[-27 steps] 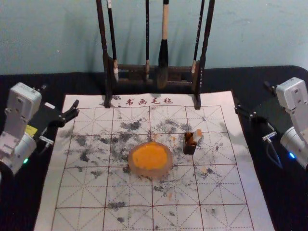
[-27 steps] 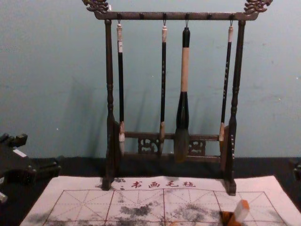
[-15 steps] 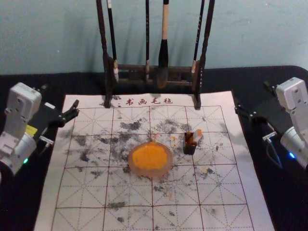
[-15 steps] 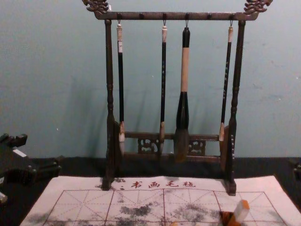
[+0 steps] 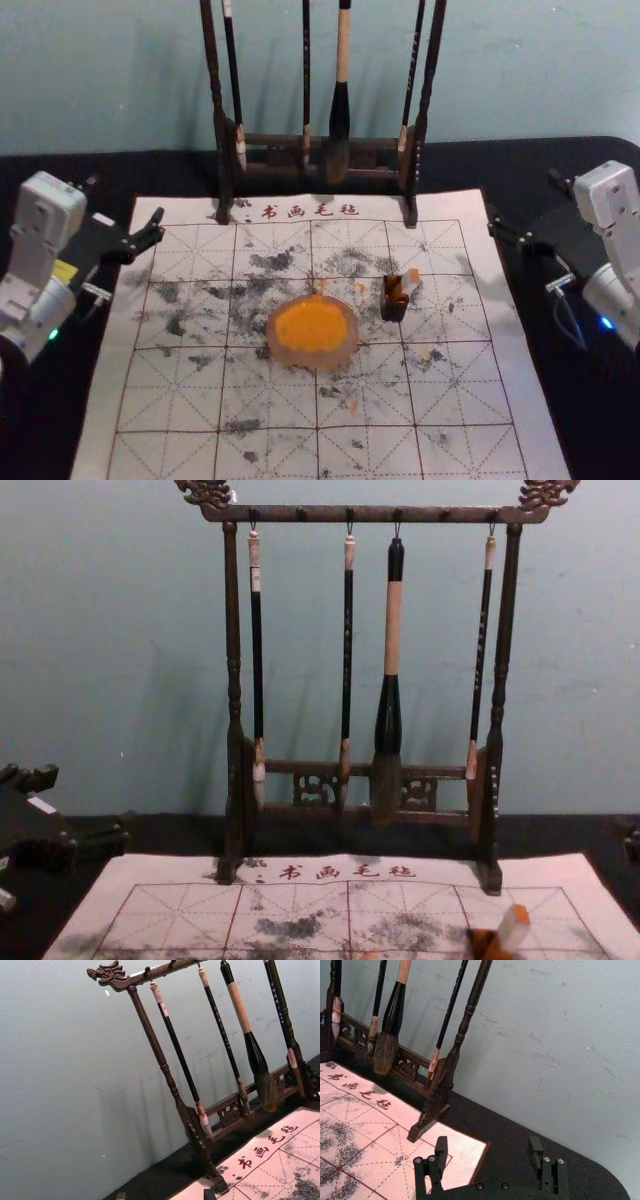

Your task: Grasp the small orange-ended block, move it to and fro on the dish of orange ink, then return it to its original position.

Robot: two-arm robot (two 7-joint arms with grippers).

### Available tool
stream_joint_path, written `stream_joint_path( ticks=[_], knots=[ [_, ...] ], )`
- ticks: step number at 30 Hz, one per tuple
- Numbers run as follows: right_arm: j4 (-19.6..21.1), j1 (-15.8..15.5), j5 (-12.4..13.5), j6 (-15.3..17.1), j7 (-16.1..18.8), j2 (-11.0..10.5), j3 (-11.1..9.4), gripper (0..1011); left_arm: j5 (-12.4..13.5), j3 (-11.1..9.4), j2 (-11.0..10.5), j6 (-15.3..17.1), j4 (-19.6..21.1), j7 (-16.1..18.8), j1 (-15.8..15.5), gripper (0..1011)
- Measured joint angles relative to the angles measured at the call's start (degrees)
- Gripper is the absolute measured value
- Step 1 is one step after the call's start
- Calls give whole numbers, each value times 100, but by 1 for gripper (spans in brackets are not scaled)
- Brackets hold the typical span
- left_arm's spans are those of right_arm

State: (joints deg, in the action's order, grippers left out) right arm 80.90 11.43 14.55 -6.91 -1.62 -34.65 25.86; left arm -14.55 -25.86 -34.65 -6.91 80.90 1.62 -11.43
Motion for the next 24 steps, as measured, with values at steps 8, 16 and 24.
stream_joint_path(
  ticks=[8, 16, 24],
  knots=[
    [0, 0, 0, 0, 0, 0, 0, 1002, 0, 0, 0, 0, 0, 0, 0, 1001],
    [0, 0, 0, 0, 0, 0, 0, 1002, 0, 0, 0, 0, 0, 0, 0, 1001],
    [105, -90, 40, 39, 71, -4, -78, 1002, 0, 0, 0, 0, 0, 0, 0, 1001]
  ],
)
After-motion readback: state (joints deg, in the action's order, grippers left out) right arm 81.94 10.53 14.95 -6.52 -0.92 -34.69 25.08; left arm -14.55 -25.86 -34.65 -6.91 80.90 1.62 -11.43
